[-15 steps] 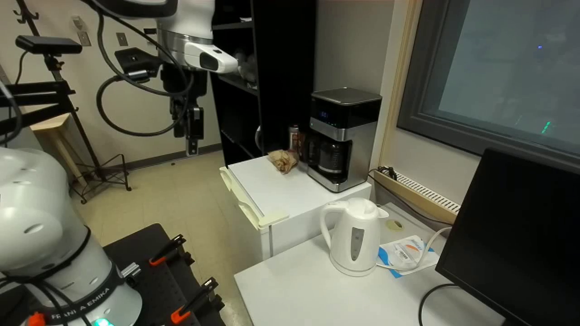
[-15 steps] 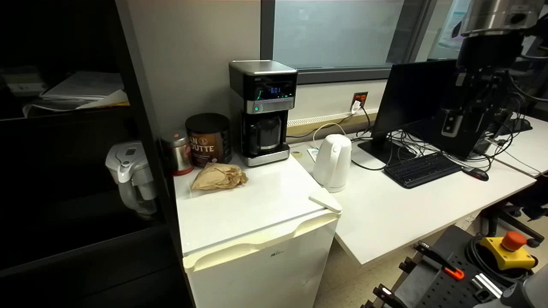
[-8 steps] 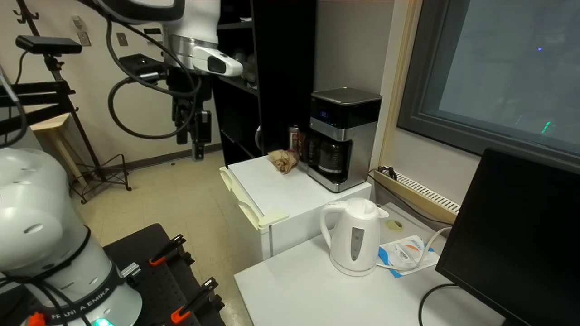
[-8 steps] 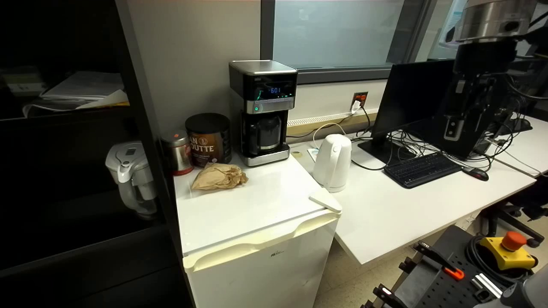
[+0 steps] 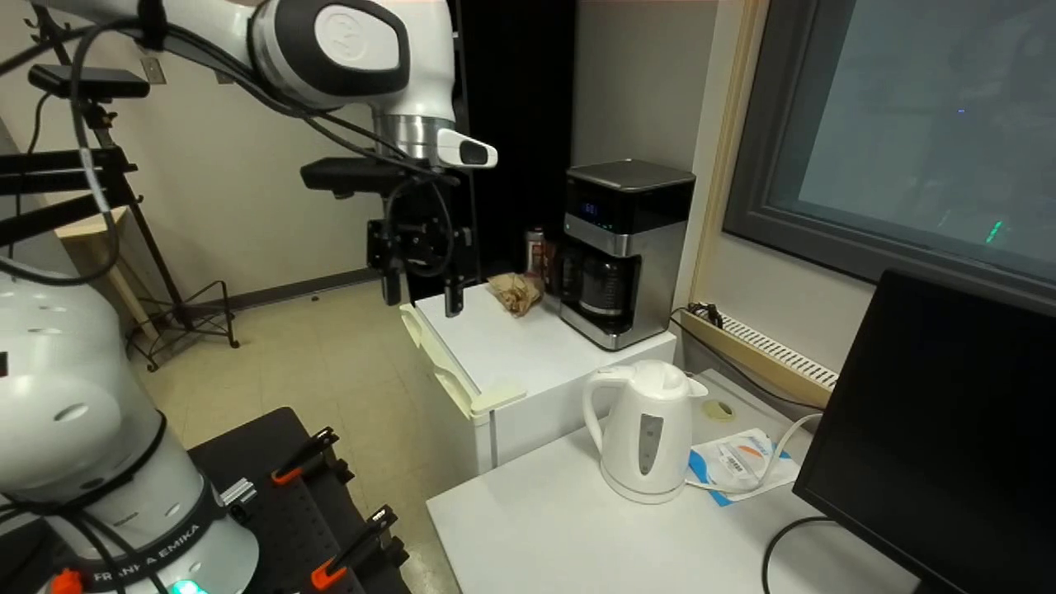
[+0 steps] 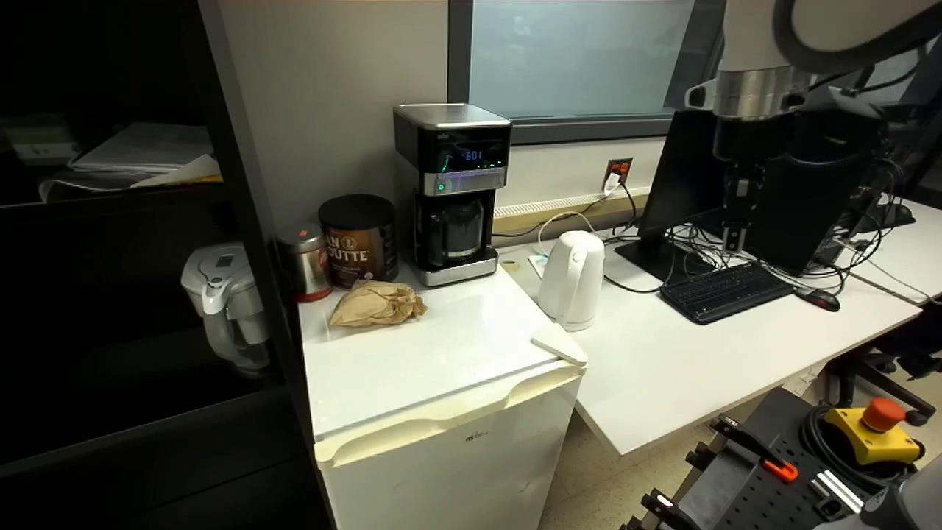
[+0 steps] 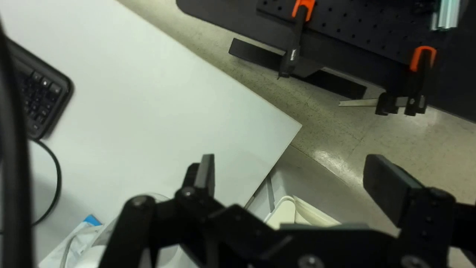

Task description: Press a button on the coffee machine

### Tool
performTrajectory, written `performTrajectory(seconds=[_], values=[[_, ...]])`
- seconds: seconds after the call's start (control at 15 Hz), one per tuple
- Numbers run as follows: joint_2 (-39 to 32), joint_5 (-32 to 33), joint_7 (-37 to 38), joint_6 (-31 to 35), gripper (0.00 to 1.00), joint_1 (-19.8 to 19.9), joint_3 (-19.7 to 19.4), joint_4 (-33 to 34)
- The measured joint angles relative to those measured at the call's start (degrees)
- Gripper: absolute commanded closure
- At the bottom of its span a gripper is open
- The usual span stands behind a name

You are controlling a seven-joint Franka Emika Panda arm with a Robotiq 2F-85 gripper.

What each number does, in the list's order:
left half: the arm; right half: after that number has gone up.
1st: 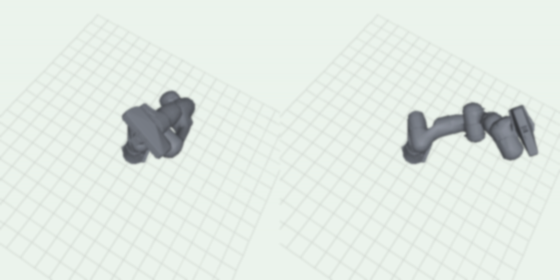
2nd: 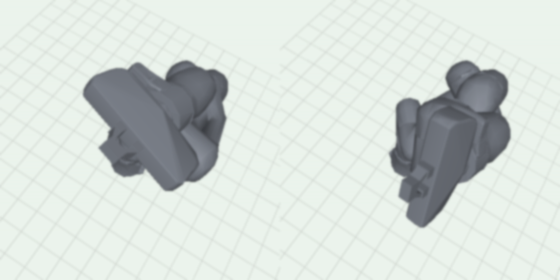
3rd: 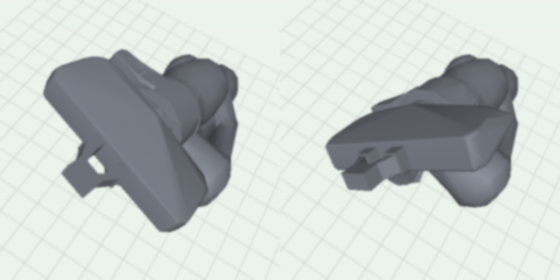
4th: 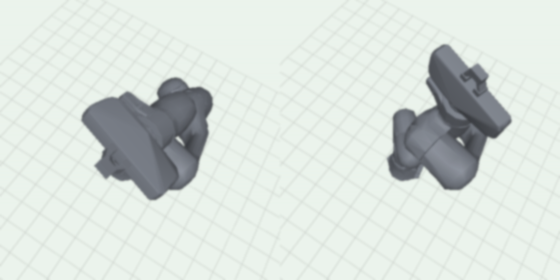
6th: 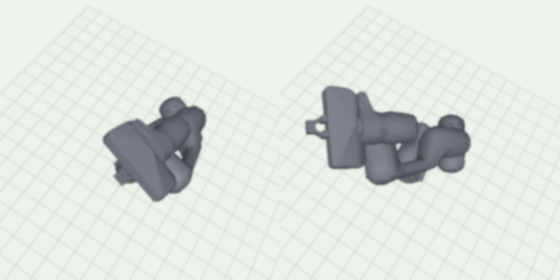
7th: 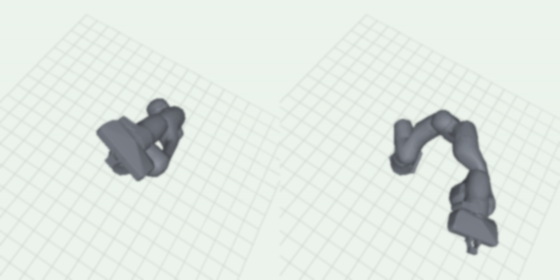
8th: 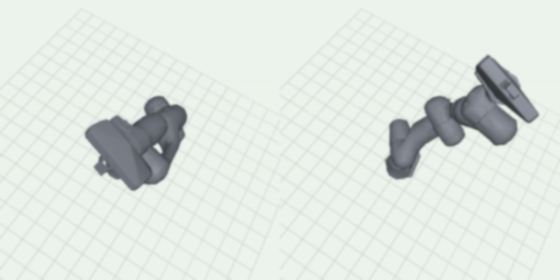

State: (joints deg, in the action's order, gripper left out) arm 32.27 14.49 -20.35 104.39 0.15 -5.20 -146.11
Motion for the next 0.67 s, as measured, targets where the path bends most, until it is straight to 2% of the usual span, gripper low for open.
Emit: performTrajectory(seconds=[0.07, 0.13, 0.27, 0.67], values=[[-1.6, 1.4, -1.7, 2.4, 0.07, -0.3, 0.0, 0.1], [-3.1, 2.9, -3.3, 4.8, 0.28, -0.5, 0.0, 0.2], [-6.2, 6.0, -6.1, 8.8, 0.36, -1.0, 0.1, 0.6], [-16.4, 17.3, -10.0, 16.9, 0.8, -1.8, 3.1, 4.4]])
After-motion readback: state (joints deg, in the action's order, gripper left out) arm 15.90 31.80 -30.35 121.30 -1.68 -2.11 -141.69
